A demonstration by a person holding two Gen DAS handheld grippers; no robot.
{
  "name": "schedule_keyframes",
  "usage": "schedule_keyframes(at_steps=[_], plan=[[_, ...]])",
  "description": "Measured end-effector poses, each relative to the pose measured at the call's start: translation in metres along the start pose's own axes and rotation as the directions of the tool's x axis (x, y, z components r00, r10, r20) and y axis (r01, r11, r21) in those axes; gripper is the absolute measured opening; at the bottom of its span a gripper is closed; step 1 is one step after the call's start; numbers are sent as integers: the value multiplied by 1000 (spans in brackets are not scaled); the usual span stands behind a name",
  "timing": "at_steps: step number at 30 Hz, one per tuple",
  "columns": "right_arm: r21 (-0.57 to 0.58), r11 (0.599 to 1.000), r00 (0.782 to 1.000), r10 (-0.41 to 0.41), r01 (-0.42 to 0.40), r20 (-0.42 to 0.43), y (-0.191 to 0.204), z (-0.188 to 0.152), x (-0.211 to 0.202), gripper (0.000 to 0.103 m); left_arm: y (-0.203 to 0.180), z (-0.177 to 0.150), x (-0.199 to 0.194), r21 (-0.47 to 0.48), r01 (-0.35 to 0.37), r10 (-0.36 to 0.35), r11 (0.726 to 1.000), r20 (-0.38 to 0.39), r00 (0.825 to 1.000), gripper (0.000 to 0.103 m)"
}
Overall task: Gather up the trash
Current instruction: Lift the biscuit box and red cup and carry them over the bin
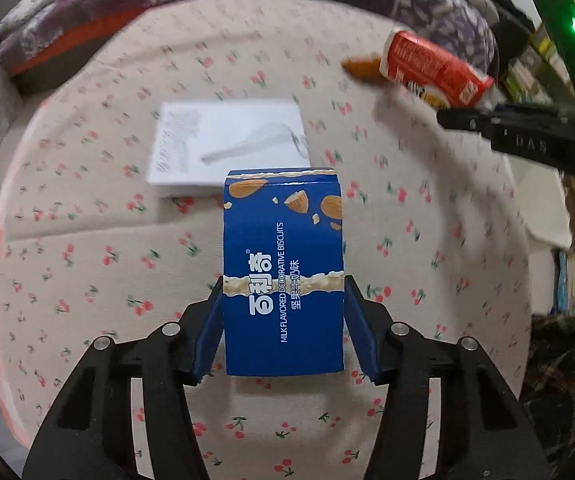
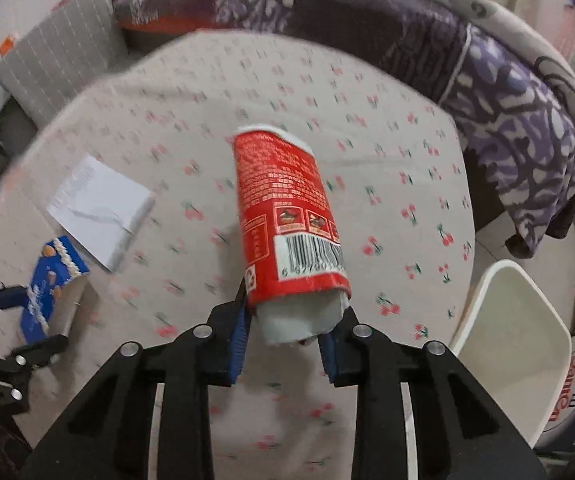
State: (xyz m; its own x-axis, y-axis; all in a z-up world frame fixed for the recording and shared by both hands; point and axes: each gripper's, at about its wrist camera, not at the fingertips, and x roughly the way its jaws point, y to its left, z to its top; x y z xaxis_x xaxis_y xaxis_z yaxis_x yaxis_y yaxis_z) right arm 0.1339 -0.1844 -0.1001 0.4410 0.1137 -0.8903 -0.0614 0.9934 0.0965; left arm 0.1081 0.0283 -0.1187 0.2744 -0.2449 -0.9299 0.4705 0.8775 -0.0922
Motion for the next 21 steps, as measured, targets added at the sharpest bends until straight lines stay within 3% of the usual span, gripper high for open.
schedule_keyframes(at_steps=[4,9,15,21], plan=[[16,999,994,47,-48,101,20,8,-25,30,10,0,-27,-67,-4,10,998,97,995,53],[56,991,968,110,-125,226,43,9,-56,30,22,10,-50,-145,-23,55,989,216,975,53],[37,990,927,114,-136,358,64,8,-86,30,22,23,-76,-207,-58,128,977,343,930,53],[46,989,904,109,-140,414,64,3,-99,30,20,28,-91,-249,-89,189,964,411,892,53]])
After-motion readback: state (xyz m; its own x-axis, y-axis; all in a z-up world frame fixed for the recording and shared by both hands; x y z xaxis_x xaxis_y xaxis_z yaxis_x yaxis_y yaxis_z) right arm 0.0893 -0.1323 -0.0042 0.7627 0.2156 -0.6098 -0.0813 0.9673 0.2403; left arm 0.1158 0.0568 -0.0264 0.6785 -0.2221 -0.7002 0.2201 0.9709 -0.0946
